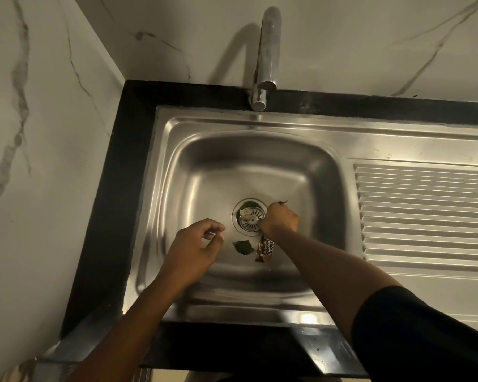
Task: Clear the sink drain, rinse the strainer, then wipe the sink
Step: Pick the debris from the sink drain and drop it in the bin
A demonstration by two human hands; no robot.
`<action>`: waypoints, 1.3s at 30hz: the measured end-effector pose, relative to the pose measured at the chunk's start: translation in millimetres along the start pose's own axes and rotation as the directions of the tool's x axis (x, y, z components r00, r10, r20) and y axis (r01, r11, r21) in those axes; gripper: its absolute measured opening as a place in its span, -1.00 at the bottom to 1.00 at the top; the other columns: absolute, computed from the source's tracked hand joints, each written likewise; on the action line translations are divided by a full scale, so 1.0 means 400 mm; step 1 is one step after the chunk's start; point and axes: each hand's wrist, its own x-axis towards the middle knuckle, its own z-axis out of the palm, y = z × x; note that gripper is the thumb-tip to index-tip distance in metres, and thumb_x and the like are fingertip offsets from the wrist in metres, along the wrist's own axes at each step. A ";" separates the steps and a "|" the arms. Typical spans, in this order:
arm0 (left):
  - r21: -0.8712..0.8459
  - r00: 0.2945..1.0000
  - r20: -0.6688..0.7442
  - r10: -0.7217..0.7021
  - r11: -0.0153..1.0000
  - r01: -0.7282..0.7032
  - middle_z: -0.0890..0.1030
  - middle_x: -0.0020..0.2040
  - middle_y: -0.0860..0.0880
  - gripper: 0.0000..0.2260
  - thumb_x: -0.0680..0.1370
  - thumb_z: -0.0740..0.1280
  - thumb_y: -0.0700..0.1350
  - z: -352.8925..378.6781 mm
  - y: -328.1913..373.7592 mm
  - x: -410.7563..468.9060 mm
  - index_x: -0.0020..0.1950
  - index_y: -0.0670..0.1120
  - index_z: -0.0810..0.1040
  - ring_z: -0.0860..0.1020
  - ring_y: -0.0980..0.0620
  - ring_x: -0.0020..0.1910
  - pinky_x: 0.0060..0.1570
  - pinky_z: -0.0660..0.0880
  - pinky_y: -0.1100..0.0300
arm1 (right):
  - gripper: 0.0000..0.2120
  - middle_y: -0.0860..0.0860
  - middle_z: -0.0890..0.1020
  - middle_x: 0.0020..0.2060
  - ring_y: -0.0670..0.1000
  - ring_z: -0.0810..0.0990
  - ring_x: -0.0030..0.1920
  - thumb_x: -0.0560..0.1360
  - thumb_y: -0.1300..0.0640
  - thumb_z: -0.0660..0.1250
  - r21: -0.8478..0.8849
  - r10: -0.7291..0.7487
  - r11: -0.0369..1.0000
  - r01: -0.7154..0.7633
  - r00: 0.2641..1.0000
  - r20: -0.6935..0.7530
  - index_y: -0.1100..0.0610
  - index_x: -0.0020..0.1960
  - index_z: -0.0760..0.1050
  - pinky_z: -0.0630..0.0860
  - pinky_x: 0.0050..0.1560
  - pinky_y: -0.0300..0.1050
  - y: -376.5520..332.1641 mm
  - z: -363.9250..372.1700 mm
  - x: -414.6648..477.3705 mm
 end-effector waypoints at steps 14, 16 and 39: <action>-0.003 0.998 0.050 0.048 0.999 -0.048 0.67 0.02 0.27 -0.89 0.63 0.39 -0.04 0.020 0.048 0.016 0.08 0.18 0.64 0.62 0.30 0.07 0.03 0.53 0.32 | -0.79 -0.13 0.50 -0.40 -0.16 0.44 -0.41 0.53 -0.12 0.42 0.113 -0.115 0.984 0.137 0.976 -0.185 0.02 -0.13 0.59 0.26 -0.45 -0.26 0.019 -0.047 -0.052; -0.002 0.997 0.049 0.060 0.998 -0.060 0.66 -0.01 0.31 -0.85 0.62 0.40 -0.04 0.025 0.053 0.018 0.02 0.26 0.61 0.62 0.34 0.04 0.02 0.53 0.33 | -0.83 -0.11 0.50 -0.39 -0.13 0.43 -0.41 0.57 -0.06 0.37 -0.023 -0.256 0.966 0.257 0.942 -0.216 0.03 -0.06 0.58 0.33 -0.38 -0.22 0.020 -0.058 -0.065; -0.076 1.000 -0.023 0.021 0.997 -0.023 0.68 0.15 0.04 -0.69 0.65 0.37 0.00 0.086 0.161 0.094 0.38 -0.01 0.62 0.63 0.18 -0.01 -0.13 0.43 0.48 | -0.84 -0.04 0.67 -0.37 -0.23 0.56 -0.42 0.49 0.13 0.42 0.769 -0.097 0.547 0.331 0.937 -0.335 0.15 -0.25 0.57 0.44 -0.42 -0.41 0.126 -0.229 -0.189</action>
